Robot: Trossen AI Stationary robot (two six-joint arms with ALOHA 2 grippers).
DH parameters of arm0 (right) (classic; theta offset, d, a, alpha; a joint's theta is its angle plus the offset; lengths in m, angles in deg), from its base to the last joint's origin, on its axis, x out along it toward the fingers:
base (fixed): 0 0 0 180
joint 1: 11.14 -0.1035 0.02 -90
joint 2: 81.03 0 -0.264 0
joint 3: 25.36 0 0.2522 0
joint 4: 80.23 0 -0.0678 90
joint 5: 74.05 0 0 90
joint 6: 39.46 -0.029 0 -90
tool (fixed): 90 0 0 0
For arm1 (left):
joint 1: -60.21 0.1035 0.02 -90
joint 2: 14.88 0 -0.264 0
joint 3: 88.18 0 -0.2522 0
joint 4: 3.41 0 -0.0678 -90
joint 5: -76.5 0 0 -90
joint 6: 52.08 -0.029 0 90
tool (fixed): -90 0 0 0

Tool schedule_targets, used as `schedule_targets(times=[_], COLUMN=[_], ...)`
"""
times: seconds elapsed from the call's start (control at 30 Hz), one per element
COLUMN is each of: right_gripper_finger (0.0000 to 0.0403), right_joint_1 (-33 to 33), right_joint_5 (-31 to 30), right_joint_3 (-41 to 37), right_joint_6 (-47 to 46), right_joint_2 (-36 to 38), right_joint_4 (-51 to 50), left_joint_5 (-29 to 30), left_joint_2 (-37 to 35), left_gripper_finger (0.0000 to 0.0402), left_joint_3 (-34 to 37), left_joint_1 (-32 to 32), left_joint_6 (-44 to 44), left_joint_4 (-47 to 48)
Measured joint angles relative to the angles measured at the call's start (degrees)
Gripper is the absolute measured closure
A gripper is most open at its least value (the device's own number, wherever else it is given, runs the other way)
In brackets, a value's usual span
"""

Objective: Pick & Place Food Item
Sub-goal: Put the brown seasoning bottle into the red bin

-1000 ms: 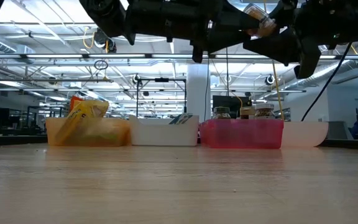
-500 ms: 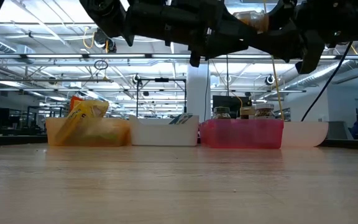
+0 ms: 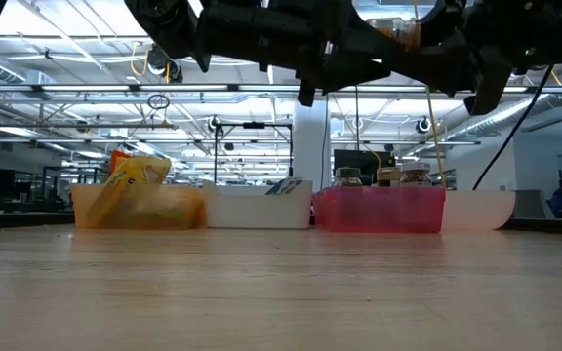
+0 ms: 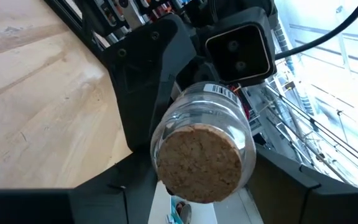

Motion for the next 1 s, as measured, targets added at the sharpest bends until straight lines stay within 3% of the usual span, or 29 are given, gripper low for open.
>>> schedule_targets(times=[0.37,0.63,1.0], right_gripper_finger=[0.0188,0.0187,0.0191], right_joint_1=[0.0,0.0,0.0], right_joint_5=[0.8,2.8,3.6], right_joint_3=[0.0,0.0,0.0], right_joint_6=[0.4,0.4,0.4], right_joint_2=[0.0,0.0,0.0], right_joint_4=[0.8,1.3,2.5], left_joint_5=[-1.8,-7.2,-8.3], left_joint_2=[0.0,0.0,0.0], left_gripper_finger=[0.0229,0.0229,0.0229], left_joint_3=[0.0,0.0,0.0], left_joint_1=[0.0,0.1,0.1], left_joint_6=[1.3,0.8,0.8], left_joint_4=[-0.9,-3.3,-3.3])
